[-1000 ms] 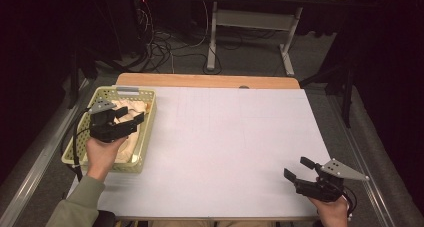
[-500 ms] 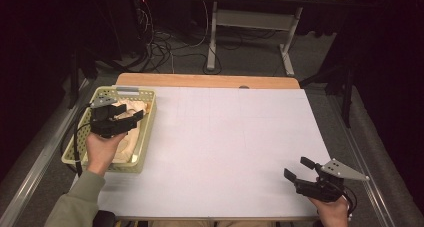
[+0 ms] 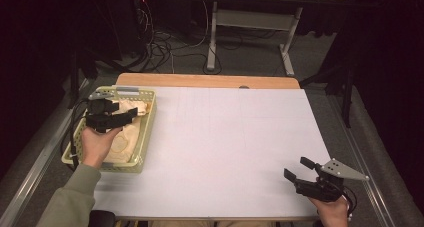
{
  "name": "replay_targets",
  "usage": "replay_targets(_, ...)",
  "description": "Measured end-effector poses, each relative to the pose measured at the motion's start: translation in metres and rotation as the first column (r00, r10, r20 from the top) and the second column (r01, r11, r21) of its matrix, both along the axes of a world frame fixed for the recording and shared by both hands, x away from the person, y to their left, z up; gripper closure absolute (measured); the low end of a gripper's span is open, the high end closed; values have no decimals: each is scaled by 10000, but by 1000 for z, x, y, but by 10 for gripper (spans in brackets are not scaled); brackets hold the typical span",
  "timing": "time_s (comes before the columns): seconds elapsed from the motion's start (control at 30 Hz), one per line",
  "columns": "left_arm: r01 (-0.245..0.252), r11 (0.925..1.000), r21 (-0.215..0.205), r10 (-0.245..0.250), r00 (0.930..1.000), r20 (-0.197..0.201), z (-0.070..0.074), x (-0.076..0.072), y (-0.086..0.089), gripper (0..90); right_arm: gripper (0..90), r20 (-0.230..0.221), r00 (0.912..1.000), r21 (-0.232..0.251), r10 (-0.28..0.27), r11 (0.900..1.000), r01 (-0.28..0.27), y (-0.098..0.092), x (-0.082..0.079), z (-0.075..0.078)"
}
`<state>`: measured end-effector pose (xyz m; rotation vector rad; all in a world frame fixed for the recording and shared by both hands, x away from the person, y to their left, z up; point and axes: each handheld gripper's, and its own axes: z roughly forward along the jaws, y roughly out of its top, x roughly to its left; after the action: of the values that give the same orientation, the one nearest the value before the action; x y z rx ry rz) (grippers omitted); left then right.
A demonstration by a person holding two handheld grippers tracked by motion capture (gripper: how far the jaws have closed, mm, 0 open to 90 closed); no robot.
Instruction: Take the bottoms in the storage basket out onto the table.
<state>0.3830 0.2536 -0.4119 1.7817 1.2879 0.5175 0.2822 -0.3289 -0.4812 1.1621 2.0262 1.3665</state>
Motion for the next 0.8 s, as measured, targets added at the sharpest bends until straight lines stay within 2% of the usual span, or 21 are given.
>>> replay_targets(0.43,-570,9979,319,592,9956,-720,1,16,16,199,200,-50,10000,-5,26,10000,-26,0,0,0)
replay_targets(0.7,-824,9950,573,907,9827,-1614,-6,29,28,198,200,-64,10000,6,65,10000,-65,0,0,0)
replay_targets(0.73,-824,9950,573,907,9827,-1614,-6,29,28,191,200,-64,10000,9,59,10000,-59,0,1,0)
replay_targets(0.77,-834,9945,639,938,9786,-1833,-7,32,30,179,200,-70,10000,16,60,10000,-60,0,1,0)
replay_targets(0.8,-834,9945,639,938,9786,-1833,-7,32,30,177,200,-70,10000,16,60,10000,-60,0,1,0)
